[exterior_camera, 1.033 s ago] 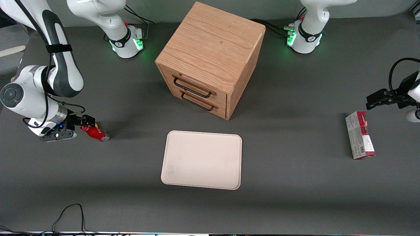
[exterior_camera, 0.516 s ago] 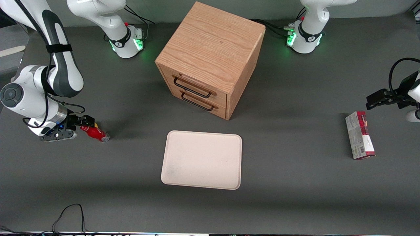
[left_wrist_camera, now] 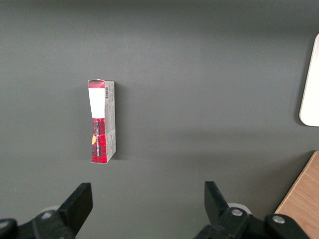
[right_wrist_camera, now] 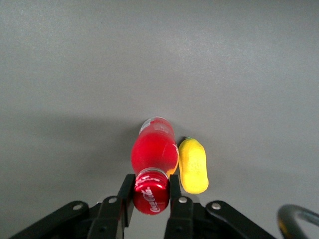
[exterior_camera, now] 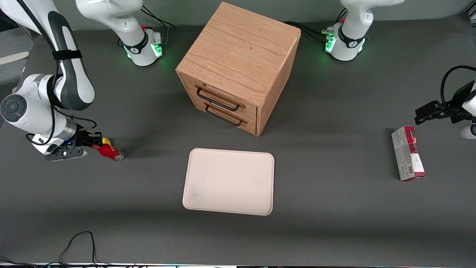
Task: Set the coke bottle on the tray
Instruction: 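Close the right gripper around the bottle's cap end, then lift the bottle and carry it with the right gripper onto the white tray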
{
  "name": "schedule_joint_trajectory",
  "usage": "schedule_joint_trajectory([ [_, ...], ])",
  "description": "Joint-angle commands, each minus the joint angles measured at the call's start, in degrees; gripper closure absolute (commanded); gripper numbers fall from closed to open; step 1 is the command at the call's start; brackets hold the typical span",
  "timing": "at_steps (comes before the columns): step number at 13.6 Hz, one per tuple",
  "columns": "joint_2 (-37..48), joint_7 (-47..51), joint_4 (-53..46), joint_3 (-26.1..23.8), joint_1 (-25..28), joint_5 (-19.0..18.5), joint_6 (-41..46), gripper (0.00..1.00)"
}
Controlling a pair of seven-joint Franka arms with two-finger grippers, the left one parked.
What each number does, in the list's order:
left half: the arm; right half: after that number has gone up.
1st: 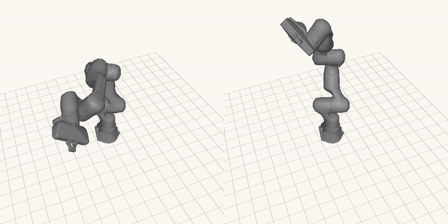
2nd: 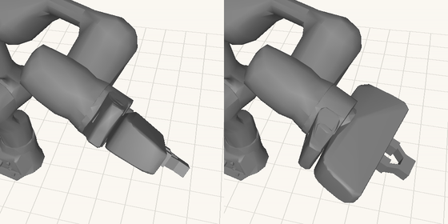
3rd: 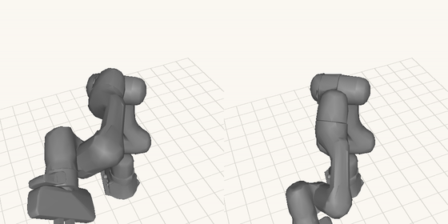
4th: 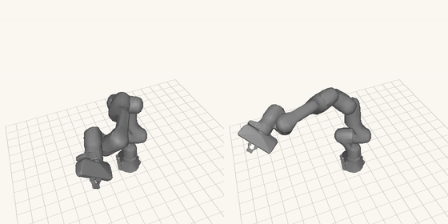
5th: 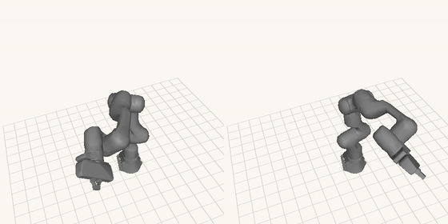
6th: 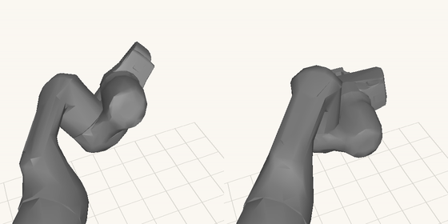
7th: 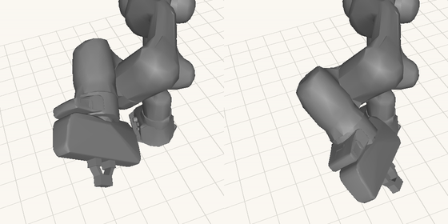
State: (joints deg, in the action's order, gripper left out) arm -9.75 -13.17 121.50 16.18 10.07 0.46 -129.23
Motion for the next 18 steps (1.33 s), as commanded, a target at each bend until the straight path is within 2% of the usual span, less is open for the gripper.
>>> schedule_joint_trajectory([
  [1, 1.83, 3.23, -0.12, -0.01, 0.39, 0.24, 0.90, 1.00],
  [3, 2.54, 6.31, -6.76, -1.32, 1.26, 0.24, 10.95, 1.00],
  [7, 0.61, 8.78, -29.42, -1.51, 1.80, 0.33, 37.50, 1.00],
  [9, -2.36, 9.21, -40.59, -1.42, 1.71, 2.43, 47.53, 1.00],
  [11, -6.40, 9.31, -50.70, -1.33, 1.54, 2.53, 55.80, 1.00],
  [14, -11.33, 9.48, -61.10, -0.98, 1.27, 2.53, 62.24, 1.00],
  [18, -13.88, 12.98, -63.13, -1.59, 1.27, 2.79, 62.26, 1.00],
])
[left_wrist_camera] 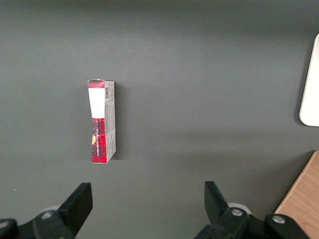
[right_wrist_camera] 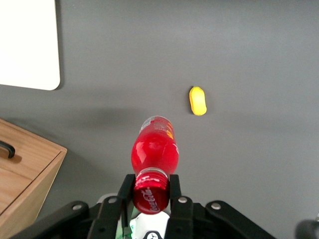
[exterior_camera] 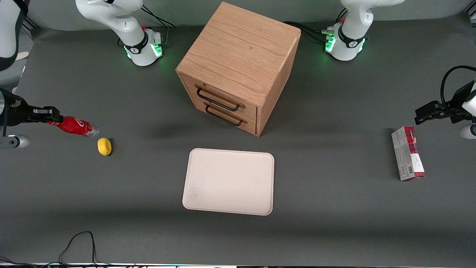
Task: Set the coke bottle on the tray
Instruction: 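Lift the bottle and carry it with the right gripper onto the white tray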
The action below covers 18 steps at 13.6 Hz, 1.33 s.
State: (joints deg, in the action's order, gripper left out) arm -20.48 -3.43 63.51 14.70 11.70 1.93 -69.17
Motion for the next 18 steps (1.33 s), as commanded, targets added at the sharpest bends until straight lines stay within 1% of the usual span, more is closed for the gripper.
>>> schedule_joint_trajectory([
  [1, -5.17, 5.69, -6.63, -0.37, -0.28, 3.06, 1.93, 1.00],
  [2, -7.71, 9.11, -9.00, -0.89, -0.28, 4.90, 1.58, 1.00],
  [3, -10.26, 12.10, -11.02, -2.38, -0.28, 5.53, 0.45, 1.00],
  [5, -13.96, 21.31, -12.10, -8.34, -0.36, 5.54, -6.20, 1.00],
  [6, -15.80, 25.02, -12.18, -10.37, -0.36, 5.54, -9.64, 1.00],
  [8, -19.85, 30.30, -12.53, -12.49, 0.42, 5.36, -15.53, 1.00],
  [11, -26.08, 36.46, -14.90, -13.11, 4.19, 4.92, -25.20, 1.00],
  [13, -29.69, 38.23, -17.01, -13.11, 6.57, 3.35, -28.03, 1.00],
  [15, -32.16, 39.63, -17.10, -12.94, 8.59, 2.11, -31.89, 1.00],
  [16, -32.78, 40.60, -17.02, -13.11, 8.77, 0.98, -33.39, 1.00],
  [18, -33.57, 40.79, -17.02, -13.11, 9.74, 0.35, -34.36, 1.00],
])
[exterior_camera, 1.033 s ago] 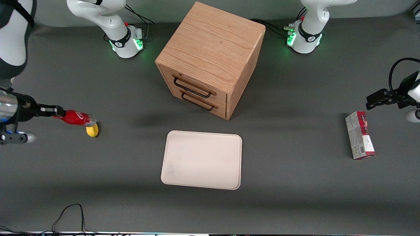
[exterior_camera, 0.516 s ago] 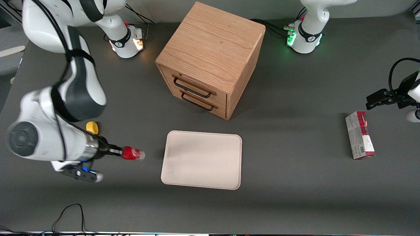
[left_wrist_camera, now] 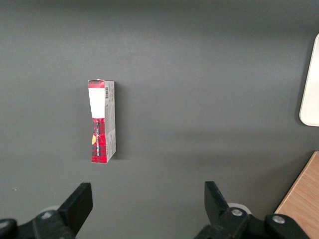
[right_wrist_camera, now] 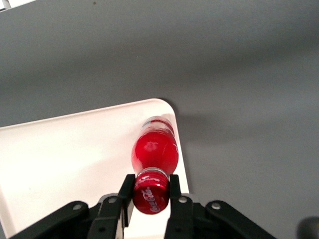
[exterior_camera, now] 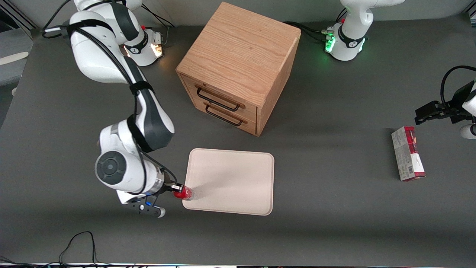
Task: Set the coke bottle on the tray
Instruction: 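Lift the bottle and carry it with the right gripper onto the white tray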
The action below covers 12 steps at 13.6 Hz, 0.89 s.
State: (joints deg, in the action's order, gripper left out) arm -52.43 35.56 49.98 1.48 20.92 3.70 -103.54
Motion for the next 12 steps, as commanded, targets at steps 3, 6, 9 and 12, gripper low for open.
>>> schedule_joint_trajectory([
  [3, -2.24, 1.88, -3.40, 0.11, 1.14, -1.60, -1.22, 1.00],
  [6, -2.33, 1.88, -3.40, 0.11, 1.14, -1.60, -1.22, 1.00],
  [9, -2.33, 1.80, -3.23, 0.02, 1.84, -3.16, -1.93, 0.00],
  [12, -2.24, 1.88, -3.14, 0.02, 1.93, -3.44, -1.93, 0.00],
])
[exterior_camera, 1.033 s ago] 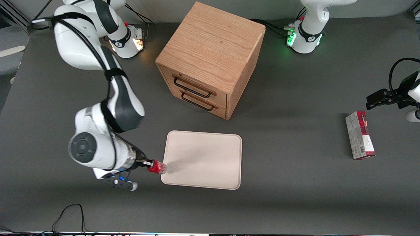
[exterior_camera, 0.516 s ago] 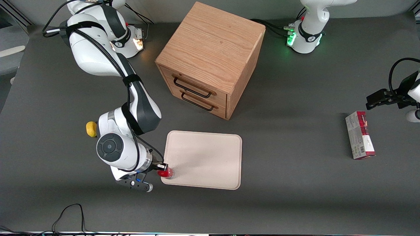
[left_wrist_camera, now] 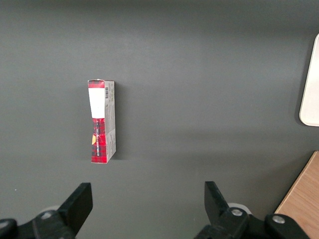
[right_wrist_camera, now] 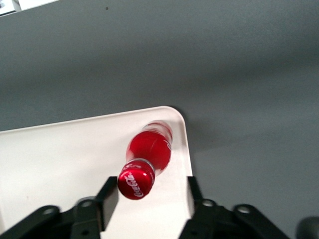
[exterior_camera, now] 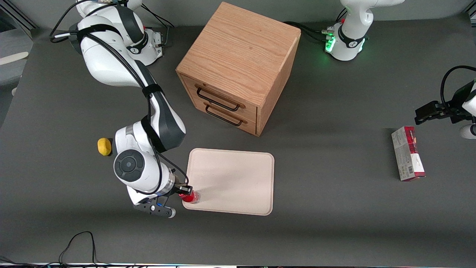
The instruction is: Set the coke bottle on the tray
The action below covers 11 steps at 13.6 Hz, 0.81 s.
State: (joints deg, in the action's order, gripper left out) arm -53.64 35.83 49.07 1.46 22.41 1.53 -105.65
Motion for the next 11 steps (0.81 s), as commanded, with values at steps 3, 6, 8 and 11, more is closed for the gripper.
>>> schedule_joint_trajectory([
  [3, 0.02, 1.44, -2.05, 0.21, 0.35, -1.35, 1.58, 0.00],
  [6, 4.75, -1.62, -0.31, 0.47, -1.83, -0.65, 10.70, 0.00],
  [8, 13.34, -9.24, 9.22, 0.38, -5.17, 0.92, 13.36, 0.00],
  [11, 30.91, -23.22, 31.28, 0.73, -9.83, 1.64, 11.26, 0.00],
])
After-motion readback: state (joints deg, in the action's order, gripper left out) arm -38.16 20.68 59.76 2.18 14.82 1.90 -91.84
